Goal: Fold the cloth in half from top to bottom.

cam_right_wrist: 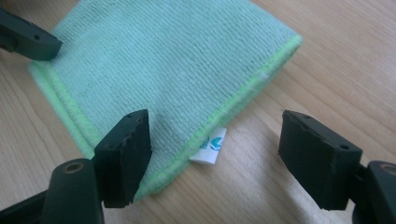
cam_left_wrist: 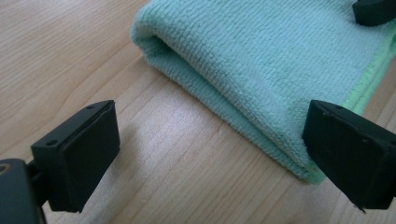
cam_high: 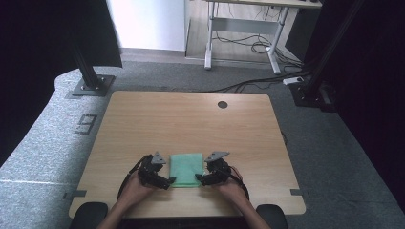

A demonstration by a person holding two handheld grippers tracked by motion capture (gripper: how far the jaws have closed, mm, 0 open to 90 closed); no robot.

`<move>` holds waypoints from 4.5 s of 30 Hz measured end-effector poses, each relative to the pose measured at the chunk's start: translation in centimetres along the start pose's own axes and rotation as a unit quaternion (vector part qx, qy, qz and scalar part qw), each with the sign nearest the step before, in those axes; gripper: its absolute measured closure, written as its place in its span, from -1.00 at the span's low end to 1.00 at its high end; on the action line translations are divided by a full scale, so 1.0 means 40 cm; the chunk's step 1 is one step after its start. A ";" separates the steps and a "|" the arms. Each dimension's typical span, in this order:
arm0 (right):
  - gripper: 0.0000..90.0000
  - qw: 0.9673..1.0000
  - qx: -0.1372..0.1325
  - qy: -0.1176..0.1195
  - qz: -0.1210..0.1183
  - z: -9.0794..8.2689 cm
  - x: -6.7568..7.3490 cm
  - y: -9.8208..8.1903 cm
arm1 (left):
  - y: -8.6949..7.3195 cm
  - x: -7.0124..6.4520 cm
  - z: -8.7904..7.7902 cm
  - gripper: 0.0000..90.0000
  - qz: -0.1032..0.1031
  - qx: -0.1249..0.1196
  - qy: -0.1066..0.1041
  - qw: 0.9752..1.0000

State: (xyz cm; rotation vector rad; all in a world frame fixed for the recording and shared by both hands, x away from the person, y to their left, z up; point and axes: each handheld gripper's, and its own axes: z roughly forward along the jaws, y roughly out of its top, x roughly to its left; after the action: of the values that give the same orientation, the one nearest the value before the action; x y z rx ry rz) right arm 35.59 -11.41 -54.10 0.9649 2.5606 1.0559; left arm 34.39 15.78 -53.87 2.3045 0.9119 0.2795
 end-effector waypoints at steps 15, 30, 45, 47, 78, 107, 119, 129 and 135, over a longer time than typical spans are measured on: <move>-0.50 1.000 0.003 -0.005 0.007 0.004 -0.002 -0.007 | 0.075 0.081 -0.021 -0.90 -0.039 -0.046 0.011 0.998; -0.51 1.000 0.006 -0.007 0.005 0.002 -0.003 -0.007 | 0.046 0.131 0.006 -0.89 -0.063 -0.023 0.037 0.997; -0.51 1.000 0.003 -0.007 0.003 0.002 -0.005 -0.010 | 0.092 0.152 0.063 -0.89 -0.076 -0.012 0.071 0.995; -0.51 1.000 0.003 -0.007 0.003 0.002 -0.006 -0.010 | 0.102 0.153 0.044 -0.89 -0.078 -0.021 0.069 0.994; -0.52 1.000 0.002 -0.008 0.003 0.002 -0.006 -0.011 | 0.131 0.097 0.056 -0.77 -0.042 -0.045 0.055 0.997; -0.70 0.998 0.012 -0.062 0.010 -0.018 -0.007 -0.027 | 0.009 0.003 0.035 -0.99 -0.045 -0.021 0.034 0.998; -0.70 0.996 0.009 -0.077 0.034 0.010 -0.059 0.004 | 0.045 0.037 0.066 -1.00 -0.053 -0.030 0.058 0.996; -0.69 0.994 0.011 -0.091 0.052 0.034 -0.108 0.034 | 0.087 0.079 0.099 -1.00 -0.057 -0.034 0.069 0.995; -0.69 0.994 0.010 -0.097 0.056 0.046 -0.132 0.049 | 0.107 0.100 0.114 -1.00 -0.060 -0.035 0.074 0.995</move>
State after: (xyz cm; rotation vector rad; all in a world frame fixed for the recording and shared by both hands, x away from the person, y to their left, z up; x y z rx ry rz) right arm 41.36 -12.75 -54.38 1.1681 2.3876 0.9163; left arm 41.47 13.90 -54.84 2.1771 1.0927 0.4284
